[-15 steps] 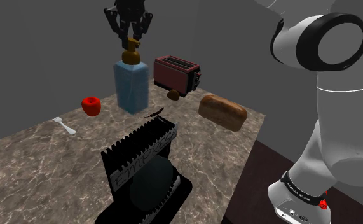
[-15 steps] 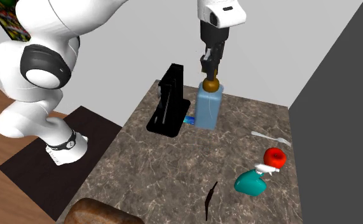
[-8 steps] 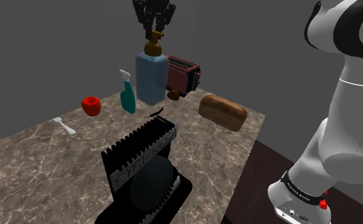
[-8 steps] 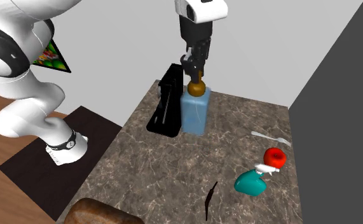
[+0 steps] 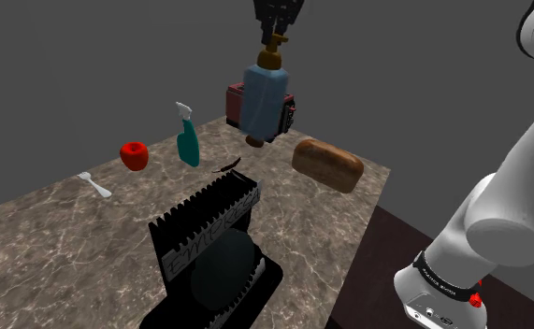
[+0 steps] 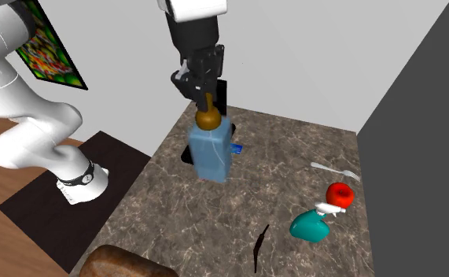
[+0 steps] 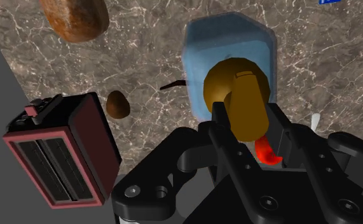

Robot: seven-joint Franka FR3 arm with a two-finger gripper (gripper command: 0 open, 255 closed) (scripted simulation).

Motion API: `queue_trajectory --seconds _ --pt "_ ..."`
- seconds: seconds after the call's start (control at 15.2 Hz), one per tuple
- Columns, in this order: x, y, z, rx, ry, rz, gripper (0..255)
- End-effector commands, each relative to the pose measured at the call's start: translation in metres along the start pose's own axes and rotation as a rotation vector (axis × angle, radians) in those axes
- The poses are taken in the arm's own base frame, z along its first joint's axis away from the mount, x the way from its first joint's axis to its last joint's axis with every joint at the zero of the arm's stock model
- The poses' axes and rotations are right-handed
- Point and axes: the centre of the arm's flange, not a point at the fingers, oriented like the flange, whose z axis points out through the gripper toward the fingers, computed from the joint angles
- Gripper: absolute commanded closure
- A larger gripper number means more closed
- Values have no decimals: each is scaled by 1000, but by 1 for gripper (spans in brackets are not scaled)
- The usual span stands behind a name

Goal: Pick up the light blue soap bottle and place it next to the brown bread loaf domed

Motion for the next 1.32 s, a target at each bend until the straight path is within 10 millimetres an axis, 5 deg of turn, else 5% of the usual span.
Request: queue_trajectory --seconds 0.0,0.73,1.25 --pt "-8 22 -10 1 0 -1 255" --pt "-58 155 -62 1 0 -1 255" --pt "-62 155 -20 1 0 -1 255"
